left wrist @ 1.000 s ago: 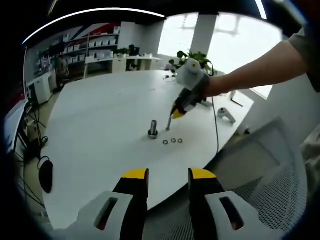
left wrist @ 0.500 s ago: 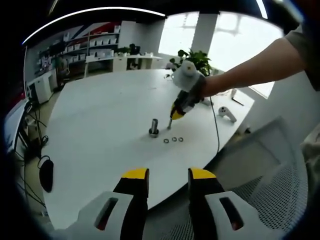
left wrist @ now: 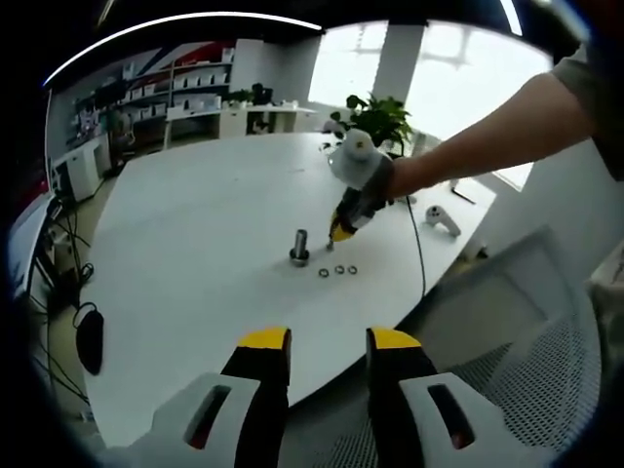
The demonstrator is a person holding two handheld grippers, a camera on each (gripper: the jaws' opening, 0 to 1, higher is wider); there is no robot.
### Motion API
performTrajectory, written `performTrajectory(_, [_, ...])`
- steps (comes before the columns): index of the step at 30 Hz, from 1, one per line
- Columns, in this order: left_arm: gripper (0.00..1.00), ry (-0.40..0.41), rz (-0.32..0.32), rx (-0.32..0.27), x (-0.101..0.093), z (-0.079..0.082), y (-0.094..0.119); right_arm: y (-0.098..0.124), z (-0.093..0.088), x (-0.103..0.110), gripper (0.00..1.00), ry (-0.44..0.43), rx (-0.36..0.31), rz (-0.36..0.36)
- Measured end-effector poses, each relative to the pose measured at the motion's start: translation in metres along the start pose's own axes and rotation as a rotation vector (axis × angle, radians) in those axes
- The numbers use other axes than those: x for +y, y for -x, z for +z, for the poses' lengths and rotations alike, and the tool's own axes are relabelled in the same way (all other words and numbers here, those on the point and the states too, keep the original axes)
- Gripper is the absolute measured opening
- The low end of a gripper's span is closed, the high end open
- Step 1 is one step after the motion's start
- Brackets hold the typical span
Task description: Place the washer onto the threaded stud by aligning its center hole with the stud, sliding it down to the base, and recovering from edge contact or off-axis alignment until the washer reaches the visible bottom stop.
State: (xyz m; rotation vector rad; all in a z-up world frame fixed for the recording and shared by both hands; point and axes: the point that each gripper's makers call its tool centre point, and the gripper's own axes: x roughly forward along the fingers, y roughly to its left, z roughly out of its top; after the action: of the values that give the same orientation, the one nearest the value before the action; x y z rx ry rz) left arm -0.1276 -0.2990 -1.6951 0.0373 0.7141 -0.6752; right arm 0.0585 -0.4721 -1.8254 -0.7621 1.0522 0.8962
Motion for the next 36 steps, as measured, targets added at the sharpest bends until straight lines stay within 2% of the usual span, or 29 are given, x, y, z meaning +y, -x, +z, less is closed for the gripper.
performTrajectory(17, [0.28,-0.002,0.000,0.005,0.001,-0.001,-0.001,-0.008,-0.002,0.009,0.16,-0.019,-0.022,0.012])
performTrajectory(21, [0.28,-0.003,0.003,0.002,0.001,-0.001,0.000,-0.006,-0.005,0.007,0.20,-0.023,-0.022,0.001])
performTrajectory(36, [0.28,-0.006,0.010,-0.006,0.002,0.000,0.001,0.008,-0.023,0.022,0.22,-0.026,0.013,0.007])
